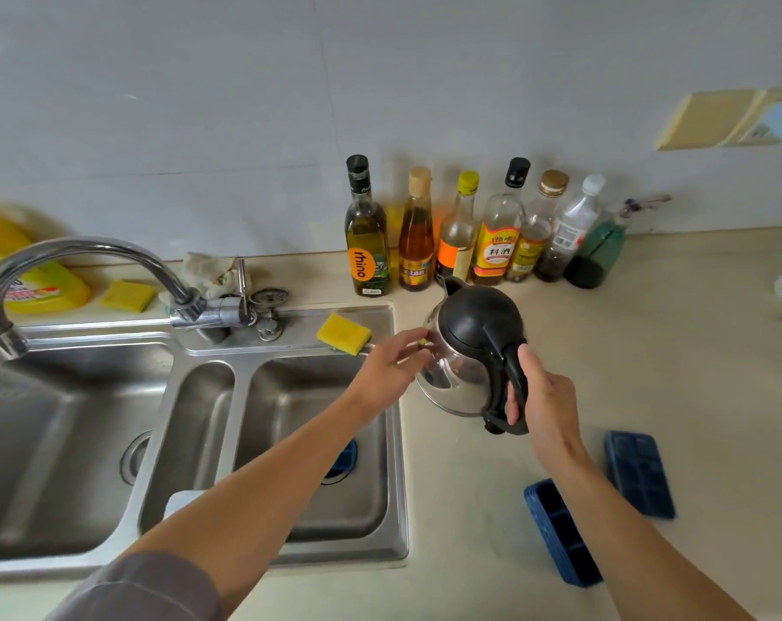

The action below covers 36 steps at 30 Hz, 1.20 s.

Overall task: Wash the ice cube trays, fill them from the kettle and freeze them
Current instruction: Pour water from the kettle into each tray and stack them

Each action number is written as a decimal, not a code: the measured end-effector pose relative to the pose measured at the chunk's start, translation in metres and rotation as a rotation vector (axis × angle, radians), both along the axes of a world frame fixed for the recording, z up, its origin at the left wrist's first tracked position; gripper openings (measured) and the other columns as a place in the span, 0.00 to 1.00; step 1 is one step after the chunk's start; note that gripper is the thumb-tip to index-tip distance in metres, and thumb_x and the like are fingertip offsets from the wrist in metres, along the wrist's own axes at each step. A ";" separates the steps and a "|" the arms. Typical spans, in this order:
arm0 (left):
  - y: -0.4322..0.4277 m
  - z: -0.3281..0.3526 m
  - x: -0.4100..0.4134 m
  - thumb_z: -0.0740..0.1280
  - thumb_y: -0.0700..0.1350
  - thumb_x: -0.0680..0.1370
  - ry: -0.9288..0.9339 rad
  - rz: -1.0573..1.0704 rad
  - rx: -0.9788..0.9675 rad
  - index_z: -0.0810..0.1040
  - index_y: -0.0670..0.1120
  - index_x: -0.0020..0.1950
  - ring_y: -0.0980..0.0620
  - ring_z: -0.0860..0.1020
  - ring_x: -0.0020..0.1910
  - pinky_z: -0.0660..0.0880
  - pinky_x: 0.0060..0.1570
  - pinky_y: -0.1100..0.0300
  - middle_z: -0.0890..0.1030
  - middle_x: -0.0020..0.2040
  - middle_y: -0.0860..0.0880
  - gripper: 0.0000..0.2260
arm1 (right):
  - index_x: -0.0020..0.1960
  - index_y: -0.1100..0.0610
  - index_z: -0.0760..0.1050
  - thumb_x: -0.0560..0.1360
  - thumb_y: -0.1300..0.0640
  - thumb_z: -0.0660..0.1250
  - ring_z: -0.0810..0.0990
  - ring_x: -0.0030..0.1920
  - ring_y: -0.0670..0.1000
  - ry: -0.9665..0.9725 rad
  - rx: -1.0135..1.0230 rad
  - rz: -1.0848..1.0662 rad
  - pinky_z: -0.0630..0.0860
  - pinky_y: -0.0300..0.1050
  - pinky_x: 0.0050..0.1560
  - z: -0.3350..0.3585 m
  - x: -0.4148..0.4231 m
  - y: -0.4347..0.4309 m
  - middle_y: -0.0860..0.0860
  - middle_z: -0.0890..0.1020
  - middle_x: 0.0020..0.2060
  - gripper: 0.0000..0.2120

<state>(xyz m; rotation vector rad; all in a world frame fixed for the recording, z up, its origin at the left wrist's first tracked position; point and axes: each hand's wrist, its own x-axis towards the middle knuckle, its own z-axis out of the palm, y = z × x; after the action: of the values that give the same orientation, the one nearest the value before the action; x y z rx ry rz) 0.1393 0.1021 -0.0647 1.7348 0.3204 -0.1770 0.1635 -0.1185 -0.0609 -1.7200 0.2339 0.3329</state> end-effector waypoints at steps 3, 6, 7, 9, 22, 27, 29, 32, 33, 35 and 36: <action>0.004 -0.021 -0.032 0.65 0.44 0.83 0.049 0.119 -0.042 0.73 0.48 0.74 0.58 0.79 0.61 0.75 0.68 0.51 0.82 0.61 0.52 0.18 | 0.31 0.59 0.74 0.78 0.34 0.59 0.74 0.25 0.49 -0.017 -0.025 -0.030 0.74 0.34 0.28 0.004 -0.029 0.007 0.54 0.74 0.24 0.31; 0.008 -0.045 -0.071 0.66 0.48 0.83 0.122 0.127 -0.076 0.70 0.50 0.76 0.52 0.78 0.65 0.72 0.70 0.46 0.81 0.64 0.49 0.21 | 0.28 0.59 0.74 0.72 0.30 0.59 0.73 0.24 0.50 -0.024 -0.035 -0.087 0.74 0.33 0.27 0.010 -0.061 0.016 0.54 0.74 0.22 0.33; 0.009 -0.052 -0.084 0.66 0.49 0.83 0.128 0.101 -0.091 0.71 0.52 0.76 0.53 0.78 0.65 0.72 0.70 0.46 0.81 0.64 0.51 0.20 | 0.27 0.58 0.74 0.71 0.29 0.59 0.73 0.24 0.50 -0.025 -0.041 -0.100 0.74 0.34 0.28 0.011 -0.072 0.018 0.54 0.74 0.22 0.33; 0.009 -0.059 -0.105 0.63 0.49 0.85 0.098 0.029 -0.134 0.74 0.54 0.73 0.57 0.78 0.65 0.74 0.67 0.52 0.83 0.63 0.54 0.16 | 0.25 0.55 0.73 0.71 0.28 0.59 0.74 0.25 0.50 -0.037 -0.078 -0.100 0.75 0.38 0.31 0.013 -0.094 0.022 0.54 0.74 0.22 0.33; 0.014 -0.063 -0.196 0.50 0.58 0.87 0.111 0.121 -0.353 0.79 0.50 0.48 0.55 0.82 0.52 0.77 0.53 0.57 0.85 0.51 0.50 0.21 | 0.24 0.56 0.75 0.69 0.24 0.62 0.75 0.24 0.55 0.015 -0.183 -0.033 0.76 0.52 0.39 0.047 -0.161 0.037 0.59 0.75 0.21 0.35; 0.014 -0.069 -0.207 0.48 0.61 0.85 0.177 0.186 -0.417 0.81 0.46 0.47 0.56 0.85 0.47 0.81 0.42 0.64 0.86 0.48 0.47 0.28 | 0.26 0.55 0.77 0.66 0.26 0.66 0.73 0.23 0.54 0.032 -0.198 0.054 0.74 0.47 0.34 0.066 -0.164 0.046 0.57 0.73 0.21 0.32; 0.018 -0.068 -0.211 0.48 0.63 0.85 0.201 0.177 -0.448 0.81 0.45 0.47 0.54 0.85 0.45 0.81 0.42 0.63 0.86 0.47 0.47 0.29 | 0.25 0.55 0.77 0.64 0.27 0.66 0.72 0.23 0.53 0.037 -0.208 0.086 0.73 0.46 0.33 0.073 -0.164 0.051 0.55 0.73 0.20 0.31; 0.024 -0.069 -0.218 0.50 0.63 0.85 0.210 0.145 -0.424 0.79 0.49 0.41 0.56 0.85 0.43 0.80 0.42 0.63 0.86 0.47 0.49 0.27 | 0.25 0.55 0.76 0.66 0.28 0.66 0.71 0.23 0.53 0.029 -0.229 0.133 0.73 0.47 0.34 0.078 -0.165 0.059 0.56 0.73 0.20 0.30; 0.025 -0.070 -0.220 0.50 0.62 0.85 0.211 0.141 -0.416 0.79 0.50 0.41 0.56 0.84 0.43 0.81 0.42 0.63 0.86 0.47 0.49 0.26 | 0.25 0.55 0.77 0.67 0.29 0.66 0.71 0.22 0.53 0.031 -0.235 0.145 0.73 0.47 0.34 0.078 -0.164 0.061 0.56 0.73 0.21 0.30; 0.028 -0.070 -0.223 0.51 0.62 0.85 0.213 0.132 -0.410 0.79 0.50 0.41 0.54 0.84 0.44 0.82 0.46 0.59 0.86 0.49 0.49 0.25 | 0.25 0.55 0.77 0.69 0.30 0.67 0.70 0.22 0.53 0.040 -0.246 0.166 0.72 0.47 0.34 0.079 -0.164 0.066 0.56 0.73 0.21 0.30; 0.029 -0.070 -0.224 0.51 0.62 0.85 0.211 0.121 -0.412 0.79 0.50 0.41 0.53 0.83 0.45 0.82 0.49 0.55 0.86 0.50 0.48 0.25 | 0.25 0.55 0.76 0.71 0.31 0.67 0.70 0.22 0.53 0.044 -0.250 0.175 0.72 0.47 0.34 0.079 -0.163 0.068 0.56 0.73 0.21 0.30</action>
<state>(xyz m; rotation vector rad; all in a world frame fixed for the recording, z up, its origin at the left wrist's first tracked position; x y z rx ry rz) -0.0851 0.1315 -0.1350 1.2876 0.5042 -0.3158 0.0002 -0.0509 0.0183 -1.9874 0.1619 0.4866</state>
